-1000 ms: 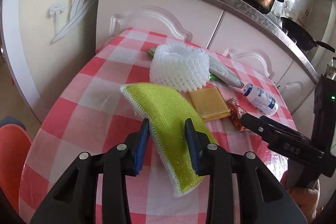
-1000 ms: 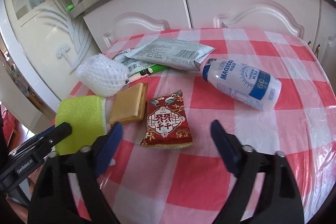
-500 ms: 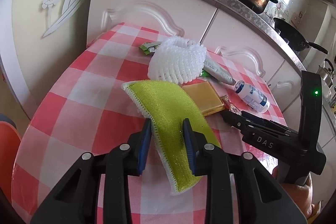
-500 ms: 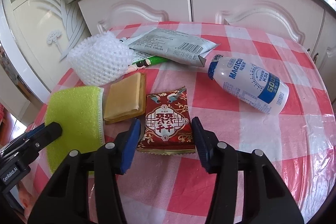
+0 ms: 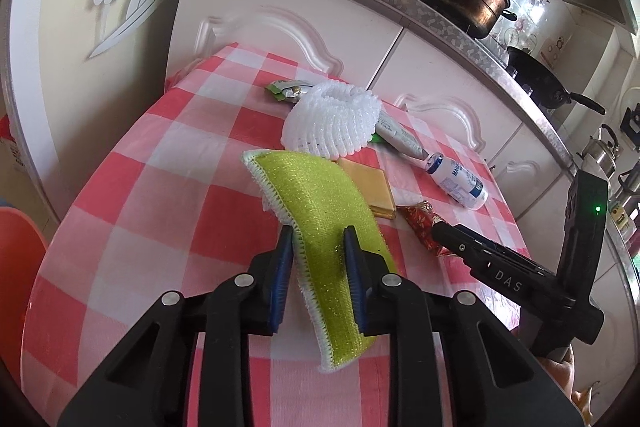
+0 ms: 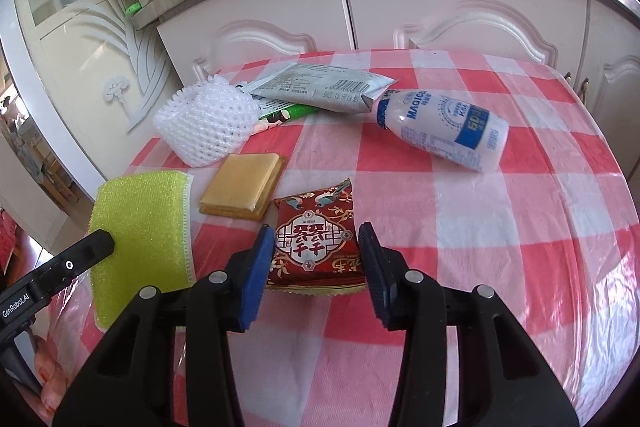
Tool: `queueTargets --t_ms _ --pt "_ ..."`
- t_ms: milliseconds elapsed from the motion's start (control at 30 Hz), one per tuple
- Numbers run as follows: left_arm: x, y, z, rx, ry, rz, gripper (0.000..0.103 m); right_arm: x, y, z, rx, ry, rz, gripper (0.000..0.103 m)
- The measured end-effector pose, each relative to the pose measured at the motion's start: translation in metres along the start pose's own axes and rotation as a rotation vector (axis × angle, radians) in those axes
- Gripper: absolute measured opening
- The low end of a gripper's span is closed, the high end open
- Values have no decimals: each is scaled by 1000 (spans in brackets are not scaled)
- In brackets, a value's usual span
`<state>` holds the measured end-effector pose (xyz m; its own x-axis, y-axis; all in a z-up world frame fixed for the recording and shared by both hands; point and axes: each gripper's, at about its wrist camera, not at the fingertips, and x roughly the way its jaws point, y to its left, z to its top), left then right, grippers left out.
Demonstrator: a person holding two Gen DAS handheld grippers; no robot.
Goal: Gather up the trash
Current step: 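Lift the green sponge with the left gripper while the right gripper grasps the red snack packet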
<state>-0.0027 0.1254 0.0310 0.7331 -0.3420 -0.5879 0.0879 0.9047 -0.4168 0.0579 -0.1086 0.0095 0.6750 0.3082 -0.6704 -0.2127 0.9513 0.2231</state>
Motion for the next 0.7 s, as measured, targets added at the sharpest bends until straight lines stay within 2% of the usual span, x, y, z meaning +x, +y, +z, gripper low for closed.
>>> queueTargets --t_ms 300,500,533,567,633,700 --pt "-26 16 -17 -17 -1 -16 27 -21 5 -20 31 -3 34 45" --pt "-45 26 -27 -31 -10 -16 26 -40 18 -26 -2 -13 38 45" --pt "-48 28 -28 -33 -12 -17 26 -43 20 -27 -10 -14 39 35" --pt "-51 30 -30 -38 -15 -18 26 -46 25 -27 -22 -12 41 9" --pt "-56 34 -32 -45 -17 -22 26 -52 30 -27 -34 -16 46 8" --pt "-61 37 -35 -46 -18 -20 26 -52 37 -28 -55 15 52 12"
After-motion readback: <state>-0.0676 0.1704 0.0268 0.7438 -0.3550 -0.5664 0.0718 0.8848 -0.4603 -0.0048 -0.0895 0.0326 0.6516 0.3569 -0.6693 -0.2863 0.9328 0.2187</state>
